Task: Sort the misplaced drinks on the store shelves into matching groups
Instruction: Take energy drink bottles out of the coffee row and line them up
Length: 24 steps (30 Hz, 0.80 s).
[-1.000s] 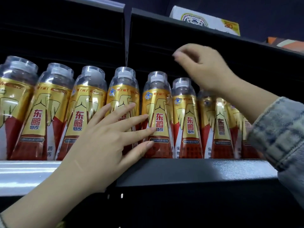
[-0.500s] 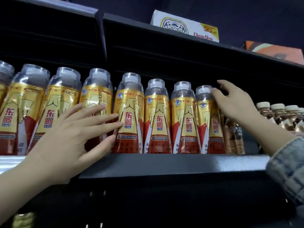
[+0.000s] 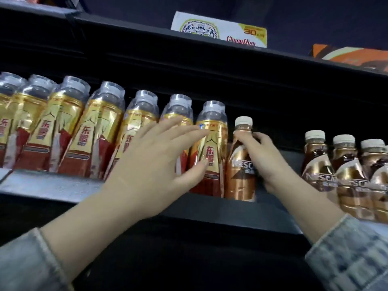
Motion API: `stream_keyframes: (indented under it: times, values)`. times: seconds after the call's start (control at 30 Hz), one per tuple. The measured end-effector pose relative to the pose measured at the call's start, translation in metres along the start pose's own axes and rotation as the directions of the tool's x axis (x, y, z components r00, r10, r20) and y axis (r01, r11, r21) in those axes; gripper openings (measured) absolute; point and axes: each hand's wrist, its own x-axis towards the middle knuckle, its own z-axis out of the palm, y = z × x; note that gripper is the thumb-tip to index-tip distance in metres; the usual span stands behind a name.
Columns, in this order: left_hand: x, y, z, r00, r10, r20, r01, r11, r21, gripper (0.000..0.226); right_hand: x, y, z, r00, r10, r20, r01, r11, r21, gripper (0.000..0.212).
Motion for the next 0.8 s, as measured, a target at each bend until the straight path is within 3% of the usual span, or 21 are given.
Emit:
stream_keyframes:
  times: [0.17, 0.33, 0.53, 0.67, 0.8]
  values:
    - [0.017, 0.05, 0.027, 0.993, -0.029, 0.11, 0.027, 0.999, 0.02, 0.071, -0.003, 0.019, 0.0, 0.985, 0.051, 0.168, -0.071, 0.991, 0.116, 0.056]
    - [0.024, 0.063, 0.046, 0.991, -0.07, 0.114, 0.062, 0.996, 0.071, 0.082, -0.006, 0.019, -0.004, 0.985, 0.031, 0.171, -0.063, 0.98, 0.187, 0.026]
    - [0.025, 0.068, 0.047, 0.986, -0.108, 0.125, 0.087, 0.982, 0.165, 0.086, -0.01, 0.017, -0.009, 0.991, -0.041, 0.124, 0.001, 0.952, 0.307, 0.021]
    - [0.029, 0.077, 0.049, 0.978, -0.118, 0.17, 0.095, 0.986, 0.139, 0.083, -0.015, 0.007, -0.025, 0.981, -0.14, 0.134, 0.102, 0.96, 0.261, 0.013]
    - [0.036, 0.1, 0.054, 0.98, -0.16, 0.118, 0.157, 0.987, 0.03, 0.084, -0.02, -0.006, -0.047, 0.978, -0.186, 0.096, 0.157, 0.954, 0.254, 0.011]
